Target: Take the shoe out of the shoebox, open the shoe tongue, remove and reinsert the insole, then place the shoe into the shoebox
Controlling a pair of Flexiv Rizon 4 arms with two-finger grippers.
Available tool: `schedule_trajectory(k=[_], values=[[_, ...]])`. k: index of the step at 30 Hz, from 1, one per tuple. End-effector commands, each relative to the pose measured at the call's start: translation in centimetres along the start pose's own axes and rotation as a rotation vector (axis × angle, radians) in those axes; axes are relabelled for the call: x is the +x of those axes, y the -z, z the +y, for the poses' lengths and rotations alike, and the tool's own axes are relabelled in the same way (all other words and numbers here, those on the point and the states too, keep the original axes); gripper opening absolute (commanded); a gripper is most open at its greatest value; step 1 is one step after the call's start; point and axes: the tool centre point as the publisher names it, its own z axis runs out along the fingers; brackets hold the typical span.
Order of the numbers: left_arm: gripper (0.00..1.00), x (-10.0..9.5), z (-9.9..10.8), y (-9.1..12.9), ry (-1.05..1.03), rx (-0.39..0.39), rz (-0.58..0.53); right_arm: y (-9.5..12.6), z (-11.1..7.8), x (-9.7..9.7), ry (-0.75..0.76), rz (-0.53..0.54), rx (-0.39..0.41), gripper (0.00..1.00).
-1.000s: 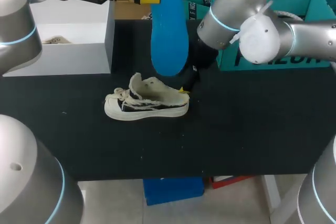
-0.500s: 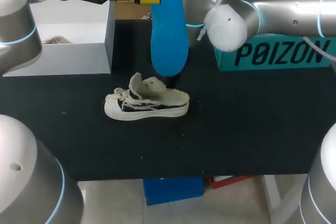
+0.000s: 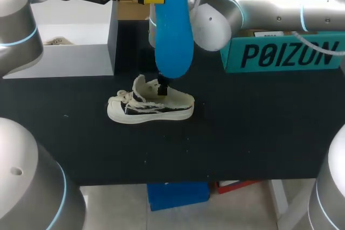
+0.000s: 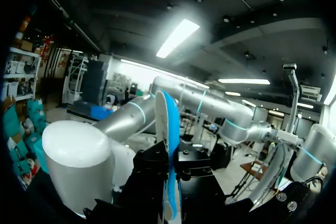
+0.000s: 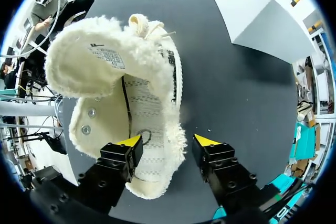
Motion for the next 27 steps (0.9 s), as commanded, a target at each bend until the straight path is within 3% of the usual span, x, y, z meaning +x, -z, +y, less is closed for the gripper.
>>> schedule_trajectory(k=[1, 6, 13, 14, 16, 27], values=[[0.0, 0.0, 0.1, -0.1, -0.002, 0.001, -0.003, -1.1, 1.1, -0.7, 0.002, 0.013, 0.024, 0.6], [0.0, 0.0, 0.1, -0.1, -0.002, 0.001, -0.003, -1.8, 1.5, -1.0, 0.007, 0.023, 0.021, 0.58], [0.0, 0.0, 0.1, -0.1, -0.002, 0.001, -0.003, -2.6, 1.6, -1.1, 0.004, 0.027, 0.017, 0.48], [0.0, 0.0, 0.1, -0.1, -0.002, 0.001, -0.003, -2.8, 1.6, -1.1, 0.004, 0.028, 0.016, 0.42], [0.0, 0.0, 0.1, -0.1, -0.002, 0.001, -0.003, -3.2, 1.6, -0.9, 0.005, 0.033, 0.012, 0.0], [0.0, 0.0, 0.1, -0.1, -0.002, 0.001, -0.003, -3.3, 1.6, -0.9, 0.012, 0.04, -0.007, 0.0]])
